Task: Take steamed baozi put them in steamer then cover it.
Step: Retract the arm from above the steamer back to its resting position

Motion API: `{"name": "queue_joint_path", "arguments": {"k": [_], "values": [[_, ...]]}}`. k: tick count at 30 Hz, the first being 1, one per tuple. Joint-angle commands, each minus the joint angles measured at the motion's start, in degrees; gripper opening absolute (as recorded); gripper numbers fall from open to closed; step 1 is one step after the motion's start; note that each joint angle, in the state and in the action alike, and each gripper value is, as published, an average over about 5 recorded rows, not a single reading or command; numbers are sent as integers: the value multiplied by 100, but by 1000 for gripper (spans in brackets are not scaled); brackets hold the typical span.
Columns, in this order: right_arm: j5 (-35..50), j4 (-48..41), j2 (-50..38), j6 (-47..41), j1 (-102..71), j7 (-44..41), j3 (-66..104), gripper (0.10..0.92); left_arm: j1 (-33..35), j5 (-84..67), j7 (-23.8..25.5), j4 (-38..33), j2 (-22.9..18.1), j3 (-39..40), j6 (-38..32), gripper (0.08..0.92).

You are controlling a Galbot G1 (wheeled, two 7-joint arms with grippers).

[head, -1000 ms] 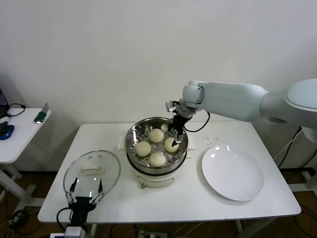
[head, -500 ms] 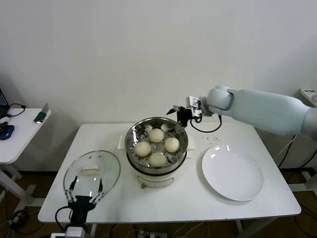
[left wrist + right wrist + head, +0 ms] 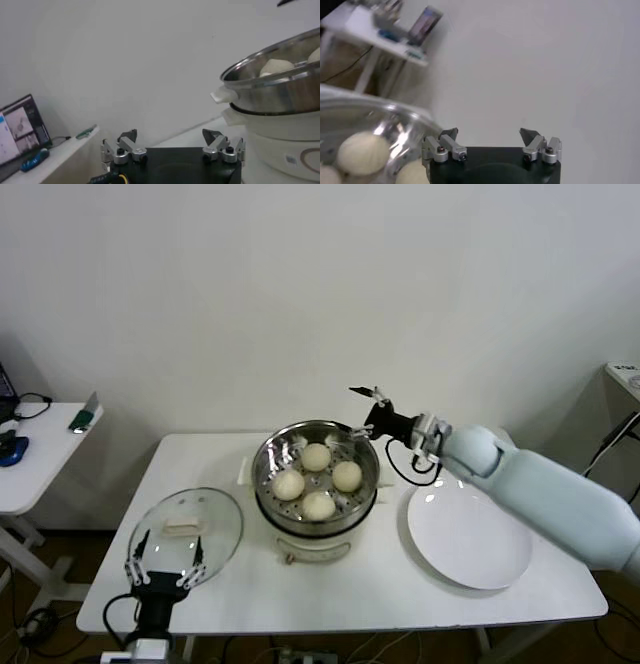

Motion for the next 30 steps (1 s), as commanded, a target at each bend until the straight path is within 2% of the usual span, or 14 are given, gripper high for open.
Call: {"name": "queue_joint_path", "arguments": {"k": [1, 6, 13, 16, 23, 30], "values": [[-611, 757, 47, 411, -3956, 965, 4023, 823, 30, 2117, -95, -206, -19, -64, 346, 823], [-539, 1073, 418, 382, -5179, 1035, 5037, 823, -96, 3282, -30, -198, 69, 0, 763, 823], [-485, 1343, 819, 259, -6307, 765, 6071, 823, -142, 5784, 317, 155, 362, 100, 835, 823], [-465, 1363, 879, 269, -6568, 591, 6298, 823, -299, 6437, 228, 450, 458, 241, 969, 823], [-523, 1292, 828, 295, -6825, 348, 6576, 823, -945, 6976, 64, 1297, 652, 562, 1099, 823], [-624, 1234, 893, 272, -6774, 299, 6589, 823, -1572, 7099, -208, 2429, 755, 559, 918, 823]]}}
